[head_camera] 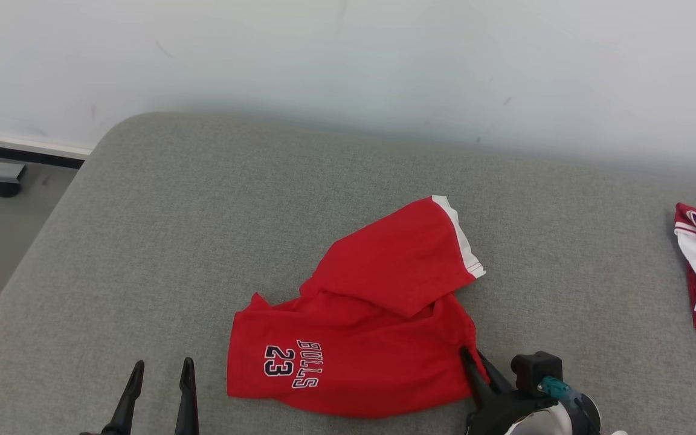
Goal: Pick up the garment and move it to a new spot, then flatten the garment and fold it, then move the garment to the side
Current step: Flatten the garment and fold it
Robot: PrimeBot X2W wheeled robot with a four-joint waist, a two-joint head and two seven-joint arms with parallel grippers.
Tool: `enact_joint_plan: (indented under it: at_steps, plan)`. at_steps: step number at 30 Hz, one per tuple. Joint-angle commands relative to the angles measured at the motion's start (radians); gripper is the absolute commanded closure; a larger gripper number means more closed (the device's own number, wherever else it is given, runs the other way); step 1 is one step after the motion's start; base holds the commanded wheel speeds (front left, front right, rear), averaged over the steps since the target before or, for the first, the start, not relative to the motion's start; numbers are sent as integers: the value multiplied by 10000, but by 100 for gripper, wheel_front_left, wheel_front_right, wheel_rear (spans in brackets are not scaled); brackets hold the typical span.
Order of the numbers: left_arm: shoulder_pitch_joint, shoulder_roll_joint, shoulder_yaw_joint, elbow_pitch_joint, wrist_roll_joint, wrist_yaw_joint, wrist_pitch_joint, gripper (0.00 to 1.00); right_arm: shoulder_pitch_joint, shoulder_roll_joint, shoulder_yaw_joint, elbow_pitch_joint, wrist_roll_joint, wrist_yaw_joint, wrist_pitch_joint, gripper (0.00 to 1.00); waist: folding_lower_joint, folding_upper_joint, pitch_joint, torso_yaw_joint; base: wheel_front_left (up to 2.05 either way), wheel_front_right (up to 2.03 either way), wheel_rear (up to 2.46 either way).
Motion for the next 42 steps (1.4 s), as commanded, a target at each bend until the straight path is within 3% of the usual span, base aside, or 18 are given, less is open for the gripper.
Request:
enact_joint_plan:
  at_steps: [1, 9, 19, 25, 30, 36, 42]
  plan:
    - [-5, -23, 10, 25, -35, 10, -30, 0, -28, 5, -25, -53, 15, -30, -36, 100, 0, -1, -77, 44, 0, 0, 0]
    - [321, -29, -170, 110, -6, 11, -30, 0, 932, -209, -1321, -1277, -629, -30, -42, 100, 0, -1, -361, -441, 0, 0, 0]
    - [440, -41, -518, 151, -68, 11, -32, 0, 3452, -446, -2774, -3343, -1361, -30, -44, 100, 0, -1, -578, -1204, 0, 0, 0]
    - [465, -51, -558, 191, -130, 9, -32, 0, 4208, -206, -2560, -4500, -1235, -30, 86, 100, 0, -1, -549, -1411, 0, 0, 0]
    - [389, -51, -674, 273, -194, 9, -32, 0, 3716, -104, -2109, -5250, -940, -30, 420, 100, 0, -1, -538, -1294, 0, 0, 0]
    - [293, -51, -757, 388, -249, 9, -30, 0, 2423, -355, -1685, -4781, -872, -30, 1127, 100, 0, -1, -546, -846, 0, 0, 0]
    - [164, -51, -826, 462, -337, 9, -32, 0, 1002, -411, -1763, -2995, -886, -30, 1165, 100, 0, -1, -491, -312, 0, 0, 0]
